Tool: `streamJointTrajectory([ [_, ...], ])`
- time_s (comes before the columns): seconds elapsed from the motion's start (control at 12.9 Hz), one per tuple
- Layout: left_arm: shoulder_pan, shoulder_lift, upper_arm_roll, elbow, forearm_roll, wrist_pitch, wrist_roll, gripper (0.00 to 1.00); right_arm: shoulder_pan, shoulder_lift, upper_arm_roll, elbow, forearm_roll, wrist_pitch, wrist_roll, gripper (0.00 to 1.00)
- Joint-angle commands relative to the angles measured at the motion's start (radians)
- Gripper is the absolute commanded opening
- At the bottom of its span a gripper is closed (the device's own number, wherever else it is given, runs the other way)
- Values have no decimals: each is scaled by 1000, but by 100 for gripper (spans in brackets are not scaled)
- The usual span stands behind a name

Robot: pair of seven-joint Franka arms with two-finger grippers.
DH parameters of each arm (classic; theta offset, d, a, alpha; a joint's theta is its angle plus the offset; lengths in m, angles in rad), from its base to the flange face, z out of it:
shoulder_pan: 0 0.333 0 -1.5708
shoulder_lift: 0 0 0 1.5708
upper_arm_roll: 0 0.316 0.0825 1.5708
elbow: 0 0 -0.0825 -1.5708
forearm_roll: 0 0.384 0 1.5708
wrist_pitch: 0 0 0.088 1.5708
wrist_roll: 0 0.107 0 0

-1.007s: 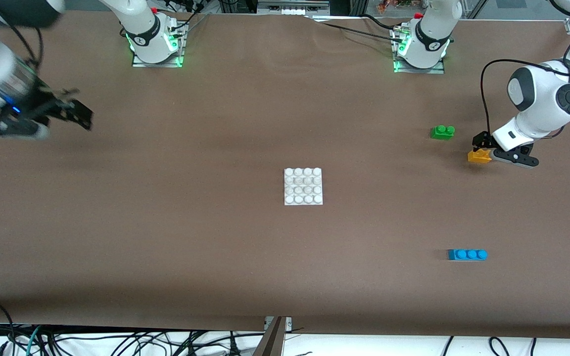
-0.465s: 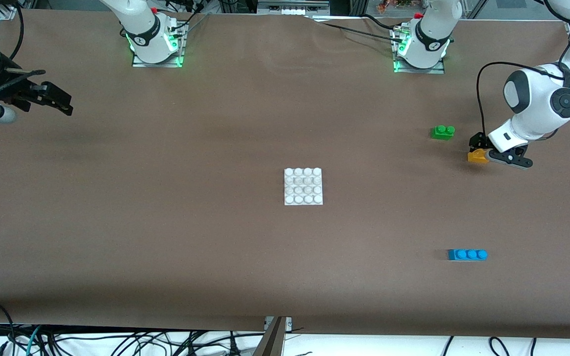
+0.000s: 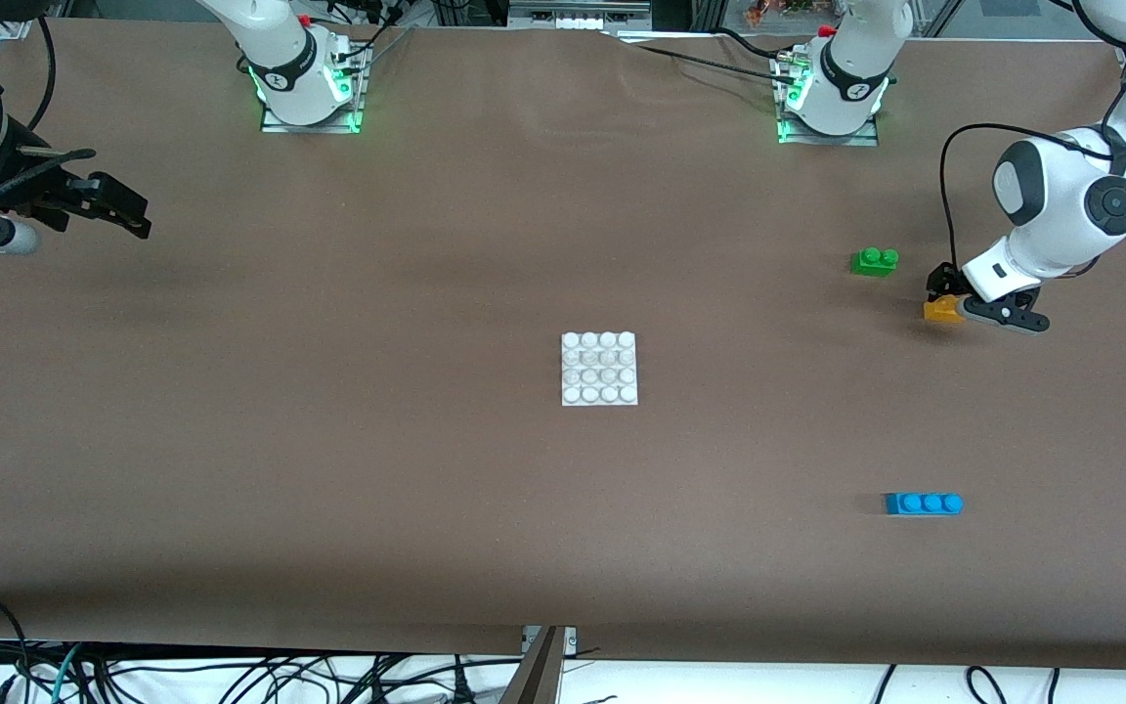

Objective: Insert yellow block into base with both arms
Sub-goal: 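Grasp the yellow block with the left gripper while the right gripper returns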

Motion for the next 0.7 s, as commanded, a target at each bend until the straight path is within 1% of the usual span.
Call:
streamJointTrajectory([
  [0.0, 20, 10, -8, -4, 4, 13, 5, 56, -3, 0, 0, 3, 17, 19, 11, 100],
  [0.15, 20, 10, -8, -4, 4, 12, 5, 53, -3, 0, 0, 5, 17, 28, 11, 100],
  [0.39, 19, -40, -13, 2, 4, -17, 9, 52, -3, 0, 0, 5, 18, 24, 9, 100],
  [0.62, 19, -138, -63, 30, 4, -161, -17, 52, -3, 1, 0, 5, 17, 27, 1, 100],
])
